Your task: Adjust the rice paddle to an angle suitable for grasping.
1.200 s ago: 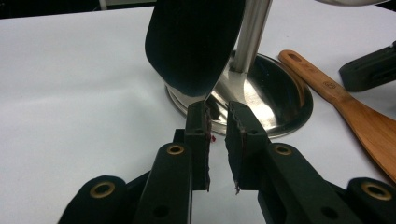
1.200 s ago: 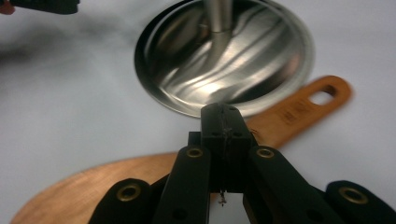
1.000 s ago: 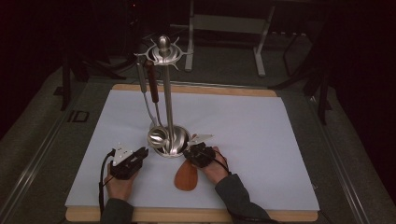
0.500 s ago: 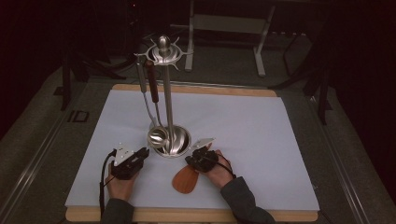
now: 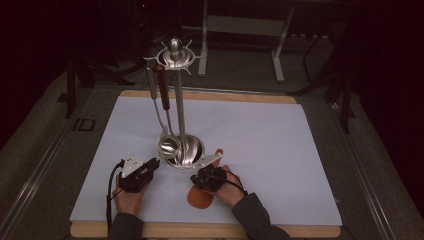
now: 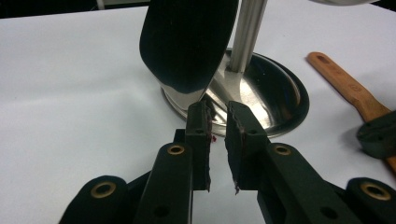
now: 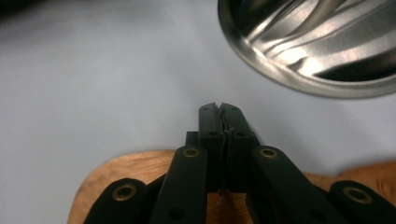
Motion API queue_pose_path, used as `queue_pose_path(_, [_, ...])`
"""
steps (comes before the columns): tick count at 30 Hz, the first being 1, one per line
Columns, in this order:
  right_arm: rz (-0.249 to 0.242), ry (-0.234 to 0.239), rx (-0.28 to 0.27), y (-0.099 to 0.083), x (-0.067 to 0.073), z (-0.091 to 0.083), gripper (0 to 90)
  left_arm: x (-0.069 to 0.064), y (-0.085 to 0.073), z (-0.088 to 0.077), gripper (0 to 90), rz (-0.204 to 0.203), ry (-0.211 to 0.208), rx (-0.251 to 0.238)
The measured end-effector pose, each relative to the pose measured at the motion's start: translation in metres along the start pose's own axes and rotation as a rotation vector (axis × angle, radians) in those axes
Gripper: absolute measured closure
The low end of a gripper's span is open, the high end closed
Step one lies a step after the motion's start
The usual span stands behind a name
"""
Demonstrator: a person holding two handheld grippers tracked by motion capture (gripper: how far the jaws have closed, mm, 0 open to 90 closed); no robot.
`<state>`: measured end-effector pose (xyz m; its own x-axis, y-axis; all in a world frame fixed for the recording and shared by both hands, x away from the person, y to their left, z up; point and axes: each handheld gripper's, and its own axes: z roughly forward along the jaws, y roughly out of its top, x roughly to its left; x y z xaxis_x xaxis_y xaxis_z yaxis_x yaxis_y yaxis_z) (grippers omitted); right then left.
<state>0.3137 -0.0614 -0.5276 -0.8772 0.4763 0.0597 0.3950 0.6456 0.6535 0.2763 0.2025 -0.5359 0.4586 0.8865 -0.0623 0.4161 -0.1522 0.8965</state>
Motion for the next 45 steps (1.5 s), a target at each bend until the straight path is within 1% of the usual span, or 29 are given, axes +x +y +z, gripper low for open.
queue_pose_path(3, [-0.002, -0.006, 0.003, -0.006, -0.001, -0.006, 88.2, 0.0, 0.0, 0.0, 79.5, 0.001, 0.001, 0.002])
queue_pose_path(6, [0.024, -0.019, 0.003, -0.012, -0.007, -0.012, 88.1, -0.001, 0.0, 0.0, 79.5, 0.001, 0.001, 0.002])
queue_pose_path(8, [0.033, -0.035, 0.002, -0.016, -0.013, -0.016, 88.1, -0.001, 0.0, 0.001, 79.5, 0.001, 0.001, 0.003])
queue_pose_path(13, [0.059, -0.056, 0.008, -0.029, -0.023, -0.029, 87.9, -0.001, 0.0, 0.001, 79.5, 0.003, 0.001, 0.006])
queue_pose_path(20, [0.11, -0.1, 0.006, -0.046, -0.039, -0.046, 87.2, -0.001, 0.0, 0.001, 79.5, 0.003, 0.0, 0.007])
queue_pose_path(23, [0.132, -0.109, 0.006, -0.053, -0.043, -0.053, 86.1, -0.002, 0.0, 0.002, 79.5, 0.005, 0.001, 0.009])
queue_pose_path(24, [0.131, -0.112, 0.006, -0.056, -0.045, -0.055, 85.8, -0.002, 0.0, 0.002, 79.5, 0.006, 0.001, 0.01])
queue_pose_path(25, [0.14, -0.113, 0.006, -0.057, -0.044, -0.057, 85.5, -0.002, 0.0, 0.002, 79.5, 0.009, 0.001, 0.012])
queue_pose_path(29, [0.132, -0.094, 0.009, -0.059, -0.039, -0.058, 85.4, -0.002, 0.0, 0.002, 79.5, 0.009, 0.002, 0.012])
queue_pose_path(31, [0.118, -0.074, 0.009, -0.058, -0.035, -0.057, 85.2, -0.002, 0.0, 0.002, 79.5, 0.01, 0.001, 0.012])
queue_pose_path(34, [0.107, -0.055, 0.018, -0.056, -0.028, -0.055, 85.5, -0.002, 0.0, 0.002, 79.5, 0.008, 0.0, 0.012])
queue_pose_path(37, [0.085, -0.041, 0.03, -0.057, -0.024, -0.056, 86.5, -0.002, 0.0, 0.002, 79.4, 0.007, -0.001, 0.011])
queue_pose_path(40, [0.072, -0.039, 0.047, -0.06, -0.022, -0.061, 87.0, -0.002, 0.0, 0.003, 79.5, 0.009, -0.001, 0.012])
queue_pose_path(43, [0.079, -0.042, 0.057, -0.066, -0.024, -0.068, 87.0, -0.002, 0.0, 0.003, 79.5, 0.013, 0.0, 0.015])
queue_pose_path(45, [0.095, -0.051, 0.059, -0.072, -0.027, -0.074, 87.0, -0.002, 0.0, 0.003, 79.5, 0.012, 0.0, 0.015])
